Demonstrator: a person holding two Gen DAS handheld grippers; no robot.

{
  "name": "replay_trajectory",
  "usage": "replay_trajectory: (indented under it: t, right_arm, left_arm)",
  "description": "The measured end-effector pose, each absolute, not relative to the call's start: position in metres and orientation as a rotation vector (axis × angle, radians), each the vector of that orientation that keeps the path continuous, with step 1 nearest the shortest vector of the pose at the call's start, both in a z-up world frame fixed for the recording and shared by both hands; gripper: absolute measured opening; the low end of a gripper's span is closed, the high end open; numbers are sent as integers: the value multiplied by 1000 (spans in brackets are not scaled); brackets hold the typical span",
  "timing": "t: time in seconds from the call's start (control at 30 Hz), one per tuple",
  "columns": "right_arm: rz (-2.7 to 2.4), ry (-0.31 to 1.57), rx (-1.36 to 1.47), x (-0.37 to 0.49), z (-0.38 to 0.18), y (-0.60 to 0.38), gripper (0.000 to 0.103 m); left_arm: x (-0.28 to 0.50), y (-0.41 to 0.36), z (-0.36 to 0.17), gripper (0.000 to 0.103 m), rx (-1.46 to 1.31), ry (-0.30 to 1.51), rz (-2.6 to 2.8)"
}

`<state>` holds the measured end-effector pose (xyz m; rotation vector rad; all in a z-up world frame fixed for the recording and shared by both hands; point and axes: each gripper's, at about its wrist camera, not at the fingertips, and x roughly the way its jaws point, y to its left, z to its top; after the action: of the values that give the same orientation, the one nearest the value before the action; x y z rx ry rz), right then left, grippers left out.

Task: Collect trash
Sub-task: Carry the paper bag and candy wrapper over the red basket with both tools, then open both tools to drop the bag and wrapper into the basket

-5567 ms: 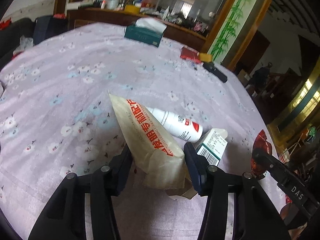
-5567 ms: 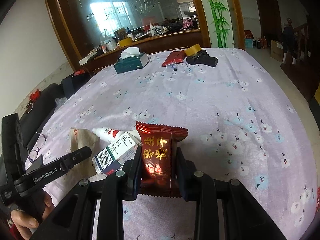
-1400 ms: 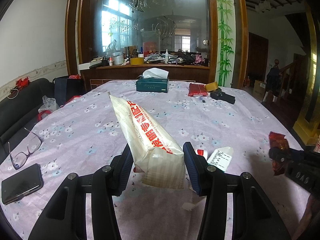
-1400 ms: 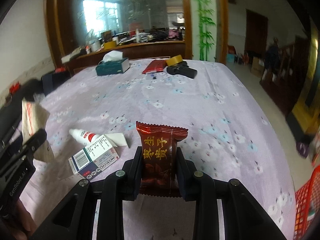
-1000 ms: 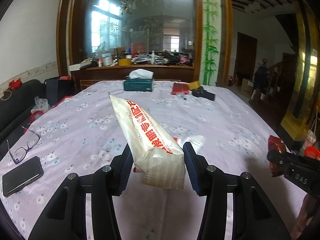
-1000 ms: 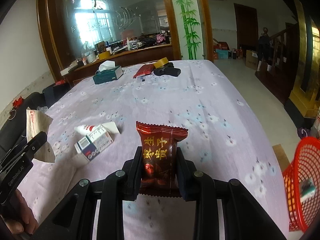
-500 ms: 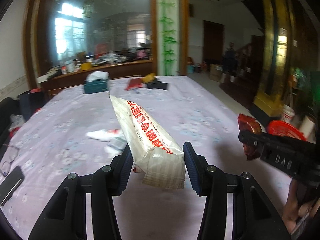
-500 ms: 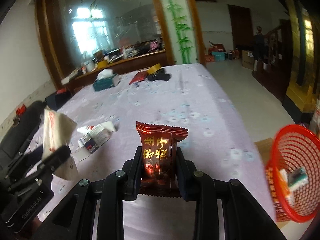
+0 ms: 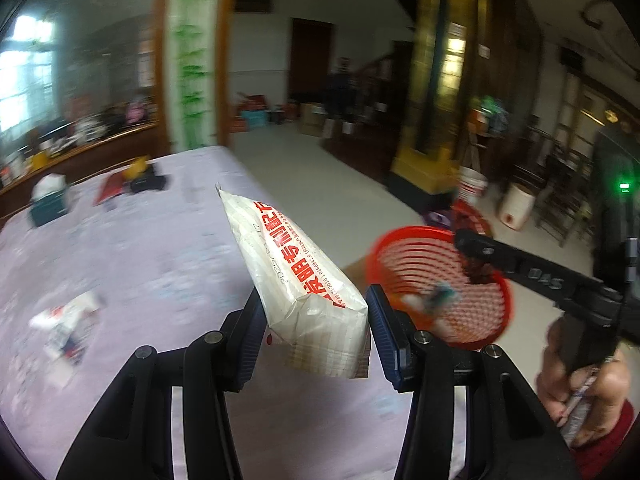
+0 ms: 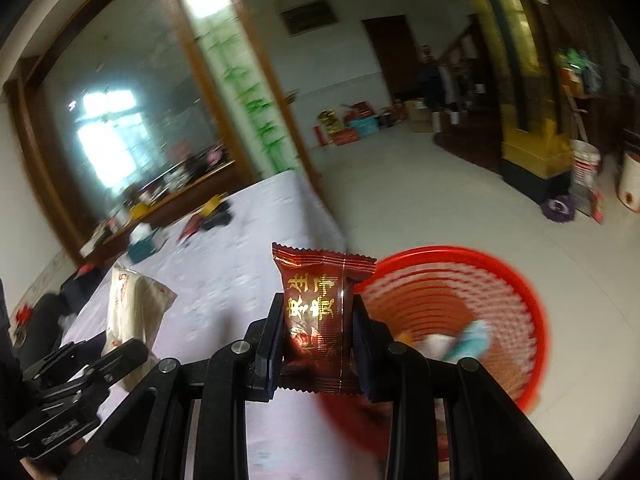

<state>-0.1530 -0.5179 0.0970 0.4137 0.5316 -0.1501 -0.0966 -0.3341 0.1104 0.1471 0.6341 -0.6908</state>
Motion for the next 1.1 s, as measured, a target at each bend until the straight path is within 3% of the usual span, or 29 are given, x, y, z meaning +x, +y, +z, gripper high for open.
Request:
replay_trajectory:
  t: [0.4, 0.5, 0.53, 0.57, 0.67, 1.1]
  right_arm:
    - [-280, 541, 536, -171, 80, -597, 33]
    - [-286, 545, 549, -169, 79, -606, 34]
    - [-288, 548, 548, -170, 78, -609, 35]
    - [-290, 556, 546, -168, 78, -609, 37]
    - [-281, 554, 561, -166, 78, -610, 46]
    - [-150, 537, 458, -143, 107, -534, 51]
  left_arm:
    - [-80, -458, 80, 49, 241, 743, -874]
    - [-79, -464, 78, 55, 230, 736, -874]
    - [-77, -462, 78, 67, 225, 741, -874]
    - [-77, -459, 77, 72, 218, 744, -871]
    - [-78, -442, 80, 72, 207, 730, -852]
    - [-67, -288, 85, 72, 109, 729, -632]
